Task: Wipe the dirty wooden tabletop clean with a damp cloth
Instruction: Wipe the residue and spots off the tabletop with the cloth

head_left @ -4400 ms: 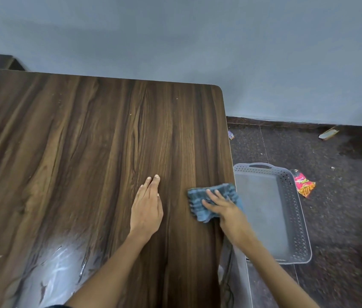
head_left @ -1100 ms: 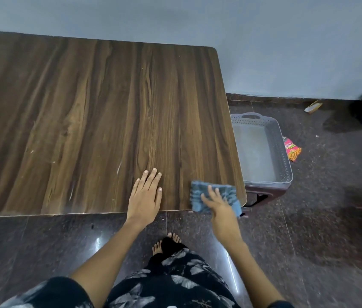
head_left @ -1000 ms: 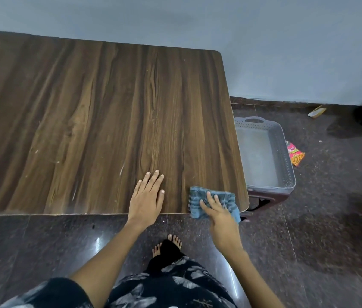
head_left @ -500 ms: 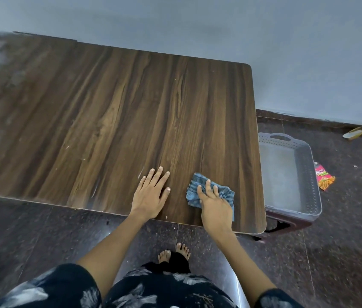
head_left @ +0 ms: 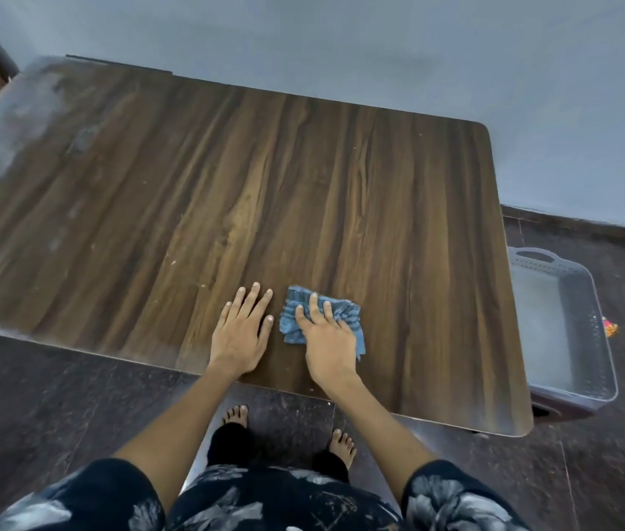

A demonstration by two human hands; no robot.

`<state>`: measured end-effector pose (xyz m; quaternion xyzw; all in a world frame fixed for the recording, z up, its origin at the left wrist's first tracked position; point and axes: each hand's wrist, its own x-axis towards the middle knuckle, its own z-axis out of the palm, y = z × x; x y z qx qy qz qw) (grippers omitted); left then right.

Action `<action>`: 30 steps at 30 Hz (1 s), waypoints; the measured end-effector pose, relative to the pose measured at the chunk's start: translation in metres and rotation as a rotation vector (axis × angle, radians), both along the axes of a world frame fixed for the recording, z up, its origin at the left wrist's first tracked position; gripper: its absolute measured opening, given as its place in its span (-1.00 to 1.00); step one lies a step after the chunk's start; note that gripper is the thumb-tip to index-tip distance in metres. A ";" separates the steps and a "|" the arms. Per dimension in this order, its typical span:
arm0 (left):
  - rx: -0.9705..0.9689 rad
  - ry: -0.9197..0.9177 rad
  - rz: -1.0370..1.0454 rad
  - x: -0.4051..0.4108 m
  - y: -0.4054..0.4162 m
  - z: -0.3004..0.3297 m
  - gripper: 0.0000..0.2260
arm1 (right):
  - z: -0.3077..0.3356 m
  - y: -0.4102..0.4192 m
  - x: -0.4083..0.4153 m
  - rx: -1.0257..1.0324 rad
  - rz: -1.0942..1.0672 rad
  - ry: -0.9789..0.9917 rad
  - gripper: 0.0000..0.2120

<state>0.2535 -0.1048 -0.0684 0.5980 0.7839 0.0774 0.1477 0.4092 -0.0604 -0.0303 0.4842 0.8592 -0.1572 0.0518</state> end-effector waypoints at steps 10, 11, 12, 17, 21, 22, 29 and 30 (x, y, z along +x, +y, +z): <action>0.000 0.059 -0.086 -0.126 -0.013 -0.005 -0.41 | -0.006 -0.053 -0.129 -0.045 -0.014 0.063 -0.47; 0.004 0.060 -0.106 -0.132 -0.013 -0.005 -0.42 | -0.007 -0.057 -0.132 -0.019 -0.022 0.085 -0.46; 0.008 0.057 -0.124 -0.136 -0.013 -0.005 -0.43 | -0.010 -0.063 -0.132 0.010 -0.019 0.098 -0.44; 0.033 -0.005 -0.156 -0.143 -0.009 -0.006 -0.44 | -0.011 -0.104 -0.083 0.021 -0.048 0.023 -0.23; 0.048 -0.017 -0.158 -0.148 -0.005 -0.008 -0.45 | -0.009 -0.104 -0.026 0.035 -0.376 0.120 -0.25; 0.047 -0.015 -0.162 -0.149 -0.004 -0.008 -0.45 | -0.007 -0.097 -0.013 0.033 -0.469 0.123 -0.26; 0.022 0.005 -0.153 -0.168 0.004 -0.006 -0.44 | -0.008 -0.022 -0.020 -0.010 -0.651 -0.033 -0.38; 0.019 0.005 -0.141 -0.173 0.006 -0.006 -0.43 | -0.009 -0.011 -0.033 -0.007 -0.627 -0.042 -0.38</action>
